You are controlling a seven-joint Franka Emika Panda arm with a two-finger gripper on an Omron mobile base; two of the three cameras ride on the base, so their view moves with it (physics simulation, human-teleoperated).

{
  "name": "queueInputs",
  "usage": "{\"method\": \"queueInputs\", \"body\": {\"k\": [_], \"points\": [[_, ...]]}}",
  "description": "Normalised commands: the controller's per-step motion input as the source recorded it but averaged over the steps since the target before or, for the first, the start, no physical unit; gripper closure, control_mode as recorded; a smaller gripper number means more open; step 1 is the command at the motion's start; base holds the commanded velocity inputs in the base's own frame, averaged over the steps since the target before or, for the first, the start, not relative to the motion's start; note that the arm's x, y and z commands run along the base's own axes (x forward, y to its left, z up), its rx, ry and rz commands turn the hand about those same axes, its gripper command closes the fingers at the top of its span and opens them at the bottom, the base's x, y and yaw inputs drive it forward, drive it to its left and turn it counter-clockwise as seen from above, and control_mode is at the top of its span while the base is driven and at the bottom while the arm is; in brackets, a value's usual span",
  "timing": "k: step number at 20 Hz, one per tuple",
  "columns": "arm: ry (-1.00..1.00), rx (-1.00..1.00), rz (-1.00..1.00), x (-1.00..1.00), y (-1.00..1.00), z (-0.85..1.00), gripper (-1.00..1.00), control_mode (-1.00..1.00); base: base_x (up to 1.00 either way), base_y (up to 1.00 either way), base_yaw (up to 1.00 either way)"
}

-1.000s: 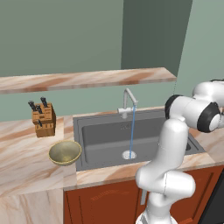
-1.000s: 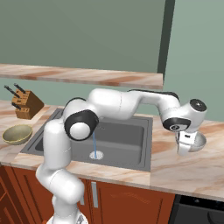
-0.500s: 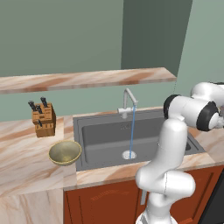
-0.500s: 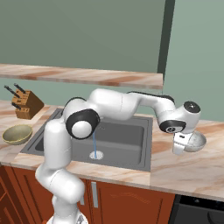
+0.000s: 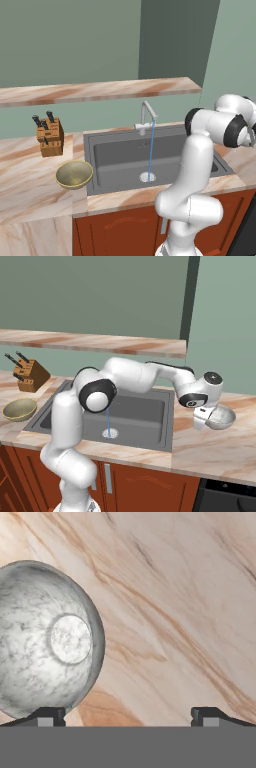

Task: Rinse each bowl for a few seconds and place them down in the sink or on the counter.

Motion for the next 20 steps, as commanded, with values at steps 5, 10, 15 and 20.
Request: {"method": "queueInputs", "body": {"k": [5,10,15,20], "points": [[0.00,0.01,-0.01,0.07,-0.31,-0.10,-1.00,-1.00,0.00,0.00,0.00],[0.00,0.03,0.00,0.06,-0.32,-0.09,-1.00,-1.00,0.00,0.00,0.00],[0.01,0.02,0.00,0.20,-0.18,-0.04,-1.00,-1.00,0.00,0.00,0.00],[0.02,0.02,0.00,0.24,-0.10,-0.09,-1.00,-1.00,0.00,0.00,0.00]]}}
